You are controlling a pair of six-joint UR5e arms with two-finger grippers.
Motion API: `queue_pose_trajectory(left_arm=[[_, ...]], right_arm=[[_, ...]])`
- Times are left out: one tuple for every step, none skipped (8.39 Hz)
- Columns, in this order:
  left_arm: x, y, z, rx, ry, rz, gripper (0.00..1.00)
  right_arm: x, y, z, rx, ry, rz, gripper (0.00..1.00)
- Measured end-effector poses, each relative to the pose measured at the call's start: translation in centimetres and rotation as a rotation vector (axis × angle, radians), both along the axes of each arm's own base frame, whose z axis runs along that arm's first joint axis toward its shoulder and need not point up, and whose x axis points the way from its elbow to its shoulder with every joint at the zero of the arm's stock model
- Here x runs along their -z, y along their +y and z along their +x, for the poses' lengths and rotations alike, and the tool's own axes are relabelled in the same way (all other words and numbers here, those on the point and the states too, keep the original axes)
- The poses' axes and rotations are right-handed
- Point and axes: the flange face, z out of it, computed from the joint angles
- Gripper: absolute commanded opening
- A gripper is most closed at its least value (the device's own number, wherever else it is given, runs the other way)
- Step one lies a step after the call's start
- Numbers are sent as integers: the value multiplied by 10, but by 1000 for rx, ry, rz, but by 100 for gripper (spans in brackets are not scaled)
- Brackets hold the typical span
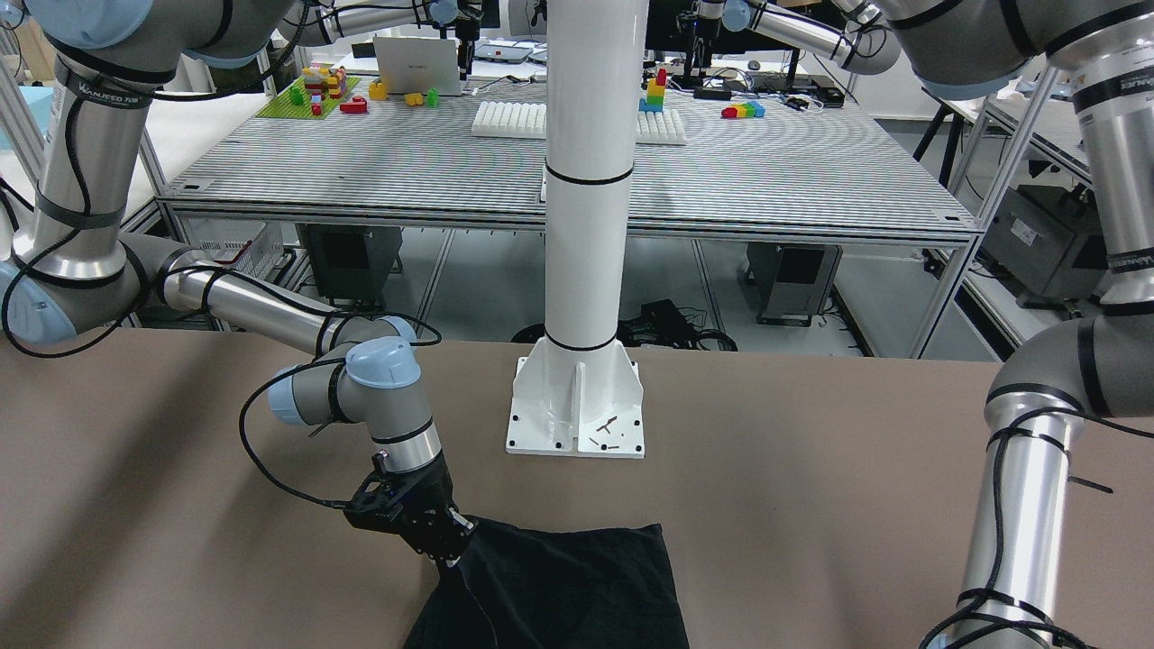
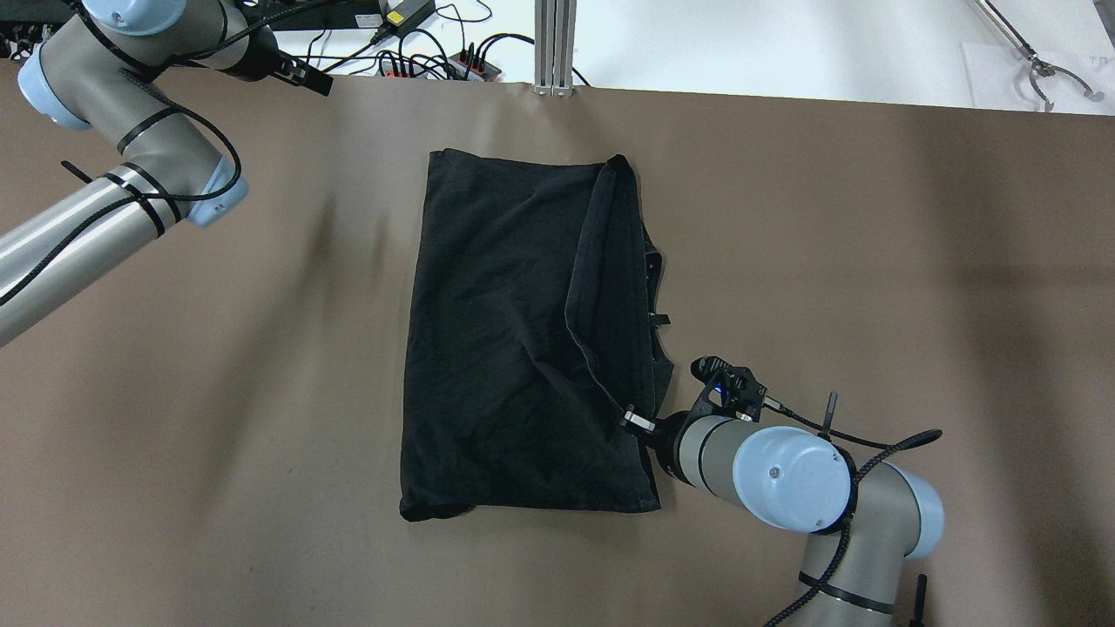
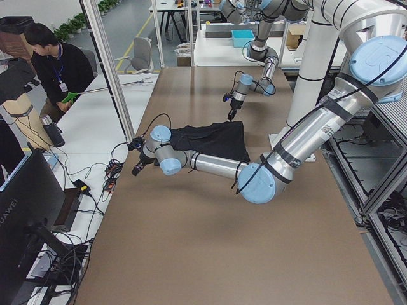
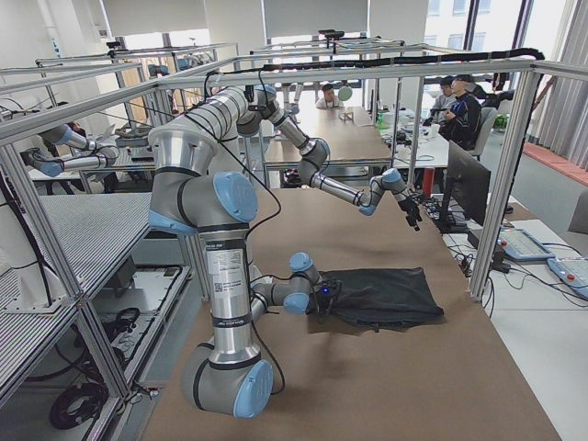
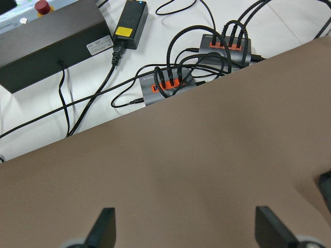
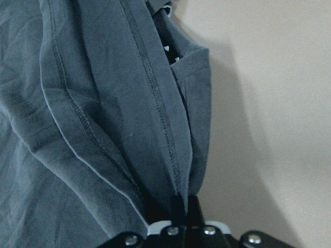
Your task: Fold clothes
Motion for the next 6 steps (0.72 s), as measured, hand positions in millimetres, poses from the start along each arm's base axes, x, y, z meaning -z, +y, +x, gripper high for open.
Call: queue_pose_trajectory(left_arm=[[0, 1, 0, 0, 2, -1, 95], [0, 1, 1, 0, 4, -3, 95], [0, 2, 2, 3, 8, -8, 95], [0, 2, 2, 5, 11, -12, 95], [-1, 3, 3, 5, 13, -15, 95], [-1, 3, 4, 5, 14, -16, 95]], right_arm=[[1, -1, 2, 18, 16, 37, 94], [2, -5, 5, 34, 37, 72, 94], [4, -14, 12, 45, 62, 112, 94], [7, -23, 18, 57, 91, 157, 93], [14, -30, 19, 76, 129, 206, 92], [27, -36, 14, 106, 173, 264, 84]])
